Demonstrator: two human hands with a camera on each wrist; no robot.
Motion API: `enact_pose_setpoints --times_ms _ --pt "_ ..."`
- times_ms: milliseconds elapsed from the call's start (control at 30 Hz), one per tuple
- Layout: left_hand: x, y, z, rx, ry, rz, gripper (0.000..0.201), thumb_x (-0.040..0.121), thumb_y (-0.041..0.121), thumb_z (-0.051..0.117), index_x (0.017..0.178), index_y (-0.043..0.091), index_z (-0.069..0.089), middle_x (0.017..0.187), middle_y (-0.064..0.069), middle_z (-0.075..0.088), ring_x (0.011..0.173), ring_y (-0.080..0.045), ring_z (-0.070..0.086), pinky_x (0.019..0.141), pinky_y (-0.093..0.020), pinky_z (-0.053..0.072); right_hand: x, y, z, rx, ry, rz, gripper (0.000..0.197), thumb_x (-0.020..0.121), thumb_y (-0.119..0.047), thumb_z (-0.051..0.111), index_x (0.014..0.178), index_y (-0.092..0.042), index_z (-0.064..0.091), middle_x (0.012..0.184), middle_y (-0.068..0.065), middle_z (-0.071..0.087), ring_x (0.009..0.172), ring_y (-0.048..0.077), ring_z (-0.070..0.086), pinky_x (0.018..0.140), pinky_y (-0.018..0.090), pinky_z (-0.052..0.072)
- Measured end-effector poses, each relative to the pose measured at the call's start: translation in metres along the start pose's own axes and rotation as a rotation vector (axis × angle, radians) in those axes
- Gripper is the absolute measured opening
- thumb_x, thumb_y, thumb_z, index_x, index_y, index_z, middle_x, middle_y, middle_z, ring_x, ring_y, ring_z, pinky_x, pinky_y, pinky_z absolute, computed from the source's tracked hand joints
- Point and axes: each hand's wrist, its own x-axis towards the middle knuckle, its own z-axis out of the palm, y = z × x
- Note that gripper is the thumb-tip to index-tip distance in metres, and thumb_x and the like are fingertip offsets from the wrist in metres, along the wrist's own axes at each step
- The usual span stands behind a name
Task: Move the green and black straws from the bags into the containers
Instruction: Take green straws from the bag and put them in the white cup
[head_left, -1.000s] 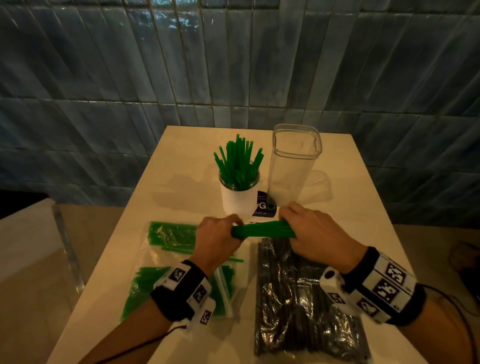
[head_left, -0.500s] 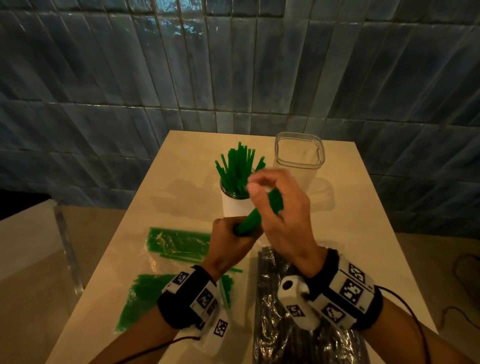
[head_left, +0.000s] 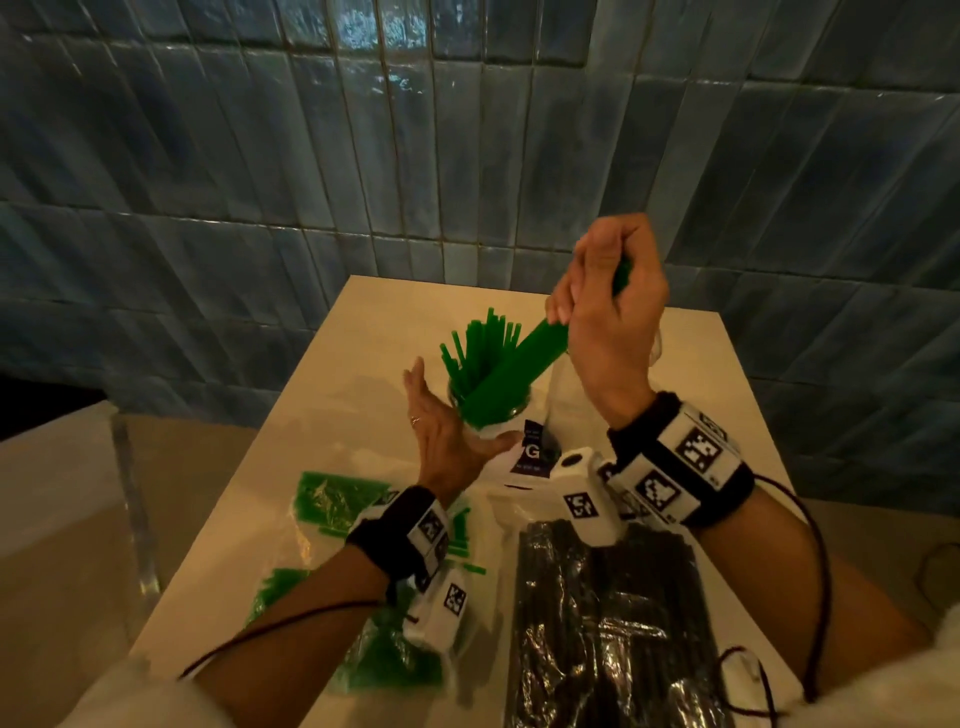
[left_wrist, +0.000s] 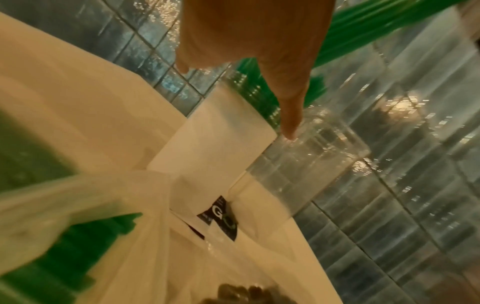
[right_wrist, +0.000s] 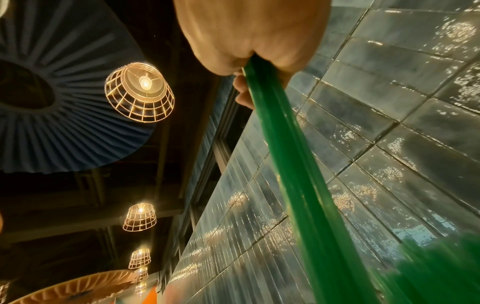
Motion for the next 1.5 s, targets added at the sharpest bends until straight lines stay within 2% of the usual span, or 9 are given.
enact_pose_setpoints --times_ms 200,300,500,633,800,1067,1233,1367,1500 --pt "0.025 -0.002 0.019 -0.432 -0.138 -0.189 0.114 0.056 0.002 0.087 0.141 0.012 0.012 0.120 0.011 0.046 0.117 -0.008 0.047 0.090 -0.010 0.043 0.012 0.016 0.015 -0.114 -0.072 -0.008 0.022 0.100 -0.015 0.038 0.082 -0.027 0.044 0.054 -0.009 0.044 0.044 0.004 0.045 0.045 0.028 0.044" --pt "0.027 -0.003 0.018 -0.321 -0.108 -0.165 0.088 0.058 0.011 0.088 0.128 0.014 0.035 0.114 0.009 0.050 0.107 -0.009 0.050 0.069 0.000 0.043 0.016 0.021 0.015 -0.148 -0.088 -0.050 0.018 0.098 -0.022 0.039 0.083 -0.030 0.044 0.052 -0.009 0.045 0.044 0.004 0.046 0.045 0.032 0.045" --pt "0.028 -0.014 0.017 -0.173 -0.113 -0.126 0.093 0.055 0.028 0.089 0.128 0.019 0.032 0.122 0.005 0.048 0.107 -0.010 0.050 0.080 -0.012 0.042 0.025 0.036 0.011 -0.223 -0.043 -0.145 0.012 0.095 -0.029 0.040 0.084 -0.025 0.046 0.058 -0.012 0.046 0.047 0.015 0.050 0.044 0.033 0.046" --pt "0.031 -0.018 0.022 -0.210 -0.151 -0.128 0.096 0.056 0.026 0.089 0.131 0.019 0.029 0.126 -0.001 0.048 0.113 -0.013 0.052 0.093 -0.026 0.049 -0.001 0.066 0.018 -0.504 -0.323 0.039 0.017 0.096 -0.028 0.049 0.090 -0.015 0.058 0.077 -0.010 0.052 0.070 0.002 0.050 0.066 0.020 0.044" --pt "0.035 -0.022 0.022 -0.259 -0.192 -0.148 0.101 0.053 0.026 0.089 0.132 0.012 0.028 0.128 -0.002 0.047 0.115 -0.016 0.052 0.091 -0.027 0.049 -0.024 0.097 0.026 -0.942 -0.569 0.230 0.037 0.097 -0.041 0.042 0.127 -0.022 0.053 0.139 0.004 0.040 0.131 0.021 0.032 0.111 0.041 0.019" --pt "0.029 -0.018 0.016 -0.163 -0.321 -0.044 0.057 0.087 0.017 0.063 0.136 0.007 0.035 0.136 -0.002 0.039 0.118 -0.019 0.044 0.096 -0.013 0.036 -0.029 0.109 0.040 -1.076 -1.054 -0.057 0.056 0.093 -0.057 0.036 0.142 -0.030 0.035 0.158 0.001 0.013 0.145 0.021 0.010 0.115 0.053 0.001" --pt "0.032 -0.027 0.020 -0.233 -0.204 -0.186 0.104 0.043 0.049 0.089 0.128 0.030 0.031 0.131 0.001 0.046 0.117 -0.017 0.052 0.095 -0.041 0.050 -0.010 0.123 0.022 -1.188 -0.900 -0.014 0.052 0.098 -0.047 0.033 0.146 -0.029 0.027 0.157 0.001 0.017 0.145 0.021 0.010 0.115 0.048 -0.001" --pt "0.032 -0.016 0.017 -0.186 -0.199 -0.191 0.103 0.047 0.053 0.085 0.130 0.024 0.030 0.128 0.002 0.048 0.114 -0.016 0.053 0.093 -0.041 0.050 -0.009 0.110 0.012 -1.134 -1.025 -0.114 0.051 0.096 -0.051 0.034 0.144 -0.033 0.030 0.156 -0.003 0.021 0.145 0.019 0.014 0.112 0.053 -0.009" --pt "0.031 -0.016 0.010 -0.083 -0.260 -0.224 0.132 0.048 0.050 0.087 0.145 0.023 0.001 0.148 -0.007 0.029 0.134 -0.023 0.034 0.110 -0.038 0.031 -0.024 0.088 -0.002 -0.909 -0.746 -0.085 0.048 0.095 -0.044 0.039 0.141 -0.027 0.039 0.153 0.000 0.028 0.143 0.016 0.018 0.114 0.046 -0.003"
